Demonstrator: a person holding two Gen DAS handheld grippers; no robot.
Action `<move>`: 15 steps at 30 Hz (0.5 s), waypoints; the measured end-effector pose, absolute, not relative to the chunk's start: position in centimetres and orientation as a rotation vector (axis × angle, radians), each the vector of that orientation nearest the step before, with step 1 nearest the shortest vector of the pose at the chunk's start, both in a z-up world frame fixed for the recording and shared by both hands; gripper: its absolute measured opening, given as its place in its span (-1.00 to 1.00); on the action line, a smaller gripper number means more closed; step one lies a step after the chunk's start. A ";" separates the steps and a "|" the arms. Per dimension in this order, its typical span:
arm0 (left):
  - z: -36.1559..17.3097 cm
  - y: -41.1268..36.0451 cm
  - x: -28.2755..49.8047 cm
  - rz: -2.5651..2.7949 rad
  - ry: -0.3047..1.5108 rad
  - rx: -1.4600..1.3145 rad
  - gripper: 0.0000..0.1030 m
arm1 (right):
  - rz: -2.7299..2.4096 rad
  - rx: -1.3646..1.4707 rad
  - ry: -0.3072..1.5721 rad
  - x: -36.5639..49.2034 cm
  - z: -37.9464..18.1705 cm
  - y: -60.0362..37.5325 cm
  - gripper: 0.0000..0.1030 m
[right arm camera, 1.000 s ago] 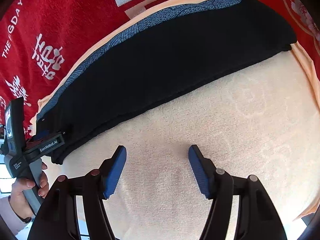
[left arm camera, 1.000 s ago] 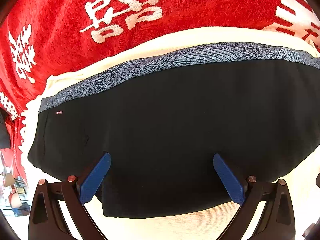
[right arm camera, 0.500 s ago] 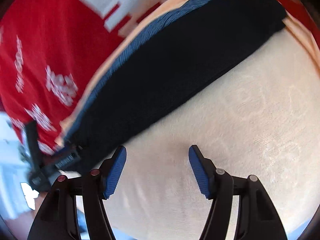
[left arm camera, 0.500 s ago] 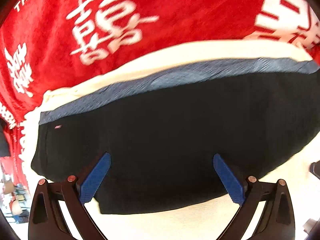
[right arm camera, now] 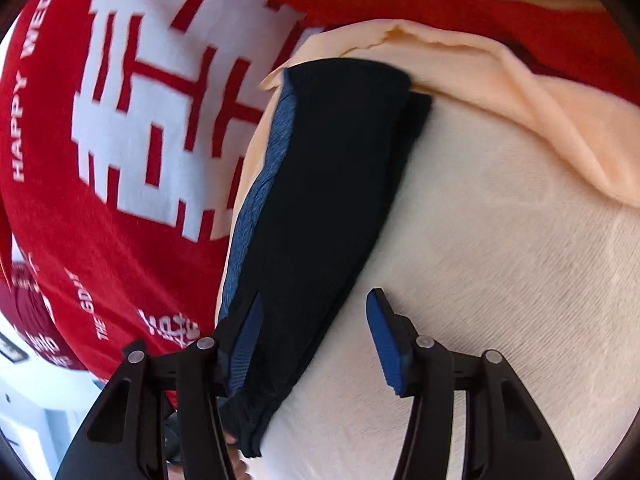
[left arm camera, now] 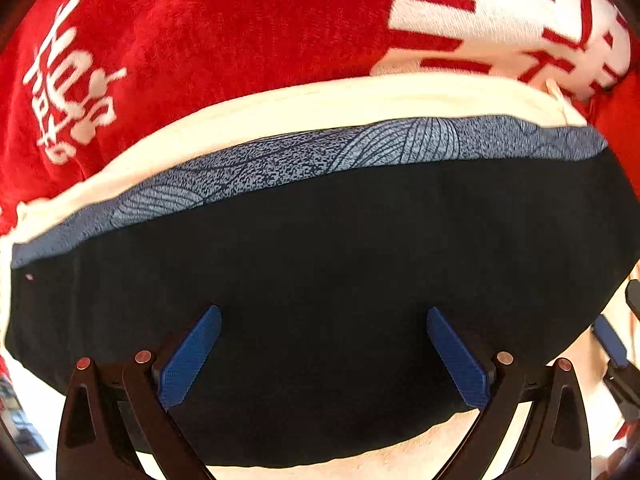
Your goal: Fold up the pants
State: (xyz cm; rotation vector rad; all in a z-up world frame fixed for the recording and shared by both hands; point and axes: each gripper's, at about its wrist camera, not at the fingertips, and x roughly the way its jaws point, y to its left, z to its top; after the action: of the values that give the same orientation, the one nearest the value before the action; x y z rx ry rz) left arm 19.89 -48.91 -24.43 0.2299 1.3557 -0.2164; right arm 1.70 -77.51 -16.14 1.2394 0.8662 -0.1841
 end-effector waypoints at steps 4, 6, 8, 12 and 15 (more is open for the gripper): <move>-24.3 -49.0 19.5 -0.237 1.330 0.244 1.00 | -0.157 1.285 0.778 2.6 -16.5 -79.2 0.11; -24.4 -49.4 19.2 -0.239 1.318 0.260 1.00 | -0.143 1.273 0.755 3.7 -16.5 -79.3 0.12; -24.5 -49.3 18.9 -0.239 1.306 0.263 1.00 | -0.137 1.265 0.745 4.9 -16.5 -79.3 0.12; -23.7 -49.2 18.8 -0.229 1.323 0.236 0.70 | -0.154 1.290 0.786 6.0 -16.7 -79.7 -0.73; -21.6 -49.8 18.6 -0.294 1.321 0.186 0.24 | -0.111 1.234 0.782 6.1 -14.7 -79.3 -0.73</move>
State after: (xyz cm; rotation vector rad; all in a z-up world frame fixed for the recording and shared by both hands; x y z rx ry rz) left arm 18.57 -49.76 -21.59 0.1865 1.3210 -0.2938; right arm 6.07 -79.32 -14.66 1.2336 0.7823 -0.1110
